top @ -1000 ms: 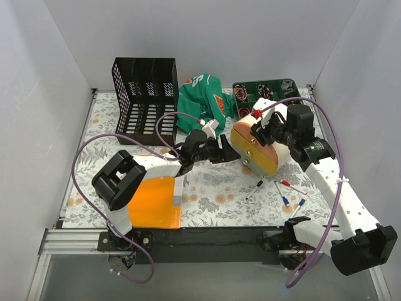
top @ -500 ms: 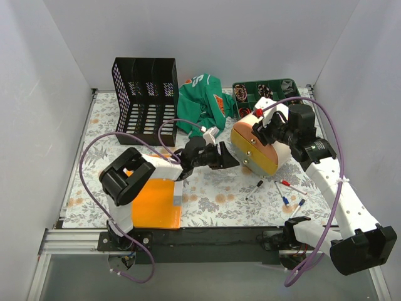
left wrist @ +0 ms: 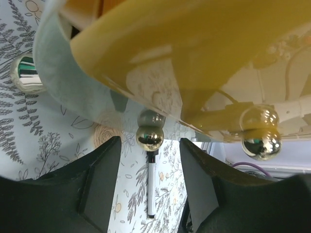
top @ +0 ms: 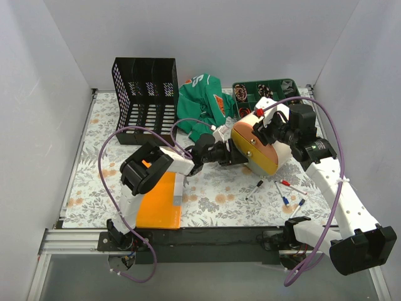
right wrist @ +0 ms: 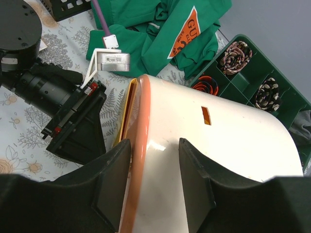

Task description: Organize the desk

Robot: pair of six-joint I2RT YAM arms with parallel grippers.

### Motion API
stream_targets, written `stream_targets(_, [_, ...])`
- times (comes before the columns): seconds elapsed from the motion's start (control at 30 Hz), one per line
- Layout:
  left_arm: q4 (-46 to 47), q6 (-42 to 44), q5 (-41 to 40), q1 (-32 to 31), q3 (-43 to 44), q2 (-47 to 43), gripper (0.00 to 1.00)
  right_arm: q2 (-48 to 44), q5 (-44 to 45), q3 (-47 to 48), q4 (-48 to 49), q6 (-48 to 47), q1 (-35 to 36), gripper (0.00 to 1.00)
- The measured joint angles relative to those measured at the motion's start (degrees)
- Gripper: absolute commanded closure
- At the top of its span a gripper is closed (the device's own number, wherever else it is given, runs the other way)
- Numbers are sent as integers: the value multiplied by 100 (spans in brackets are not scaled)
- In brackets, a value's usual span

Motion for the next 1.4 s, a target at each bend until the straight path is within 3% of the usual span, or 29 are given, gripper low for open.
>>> stream_targets(0.3, [332,-321,153,-48,61,306,54,2,-33,0,0,0,-11,48])
stream_targets(0.47, [490,-424,168,-48,118,422,64,4,-37,0,0,0,-11,48])
stream_targets(0.6, [584,-463,188,-48,144,459,81,4,-35,0,2,2,-11,48])
stream_targets(0.77, [684,-472,201,-48,85,459,86,4,-39,0,0,2,-26,48])
stream_targets(1.1, [1034,-271,133,-46,-1615,-684,85,2,-85,0,0,24,-48,48])
stream_targets(1.17, [1054,-247,170,-46,-1937,-920,82,11,-92,0,0,24,-48,48])
stream_targets(1.27, [1143,-232,236,-48,-2212,-1075,69,26,-122,0,4,26,-48,46])
stream_targets(1.4, [1150,-168,271,-48,-2245,-1097,26,37,-129,11,-7,22,-55,32])
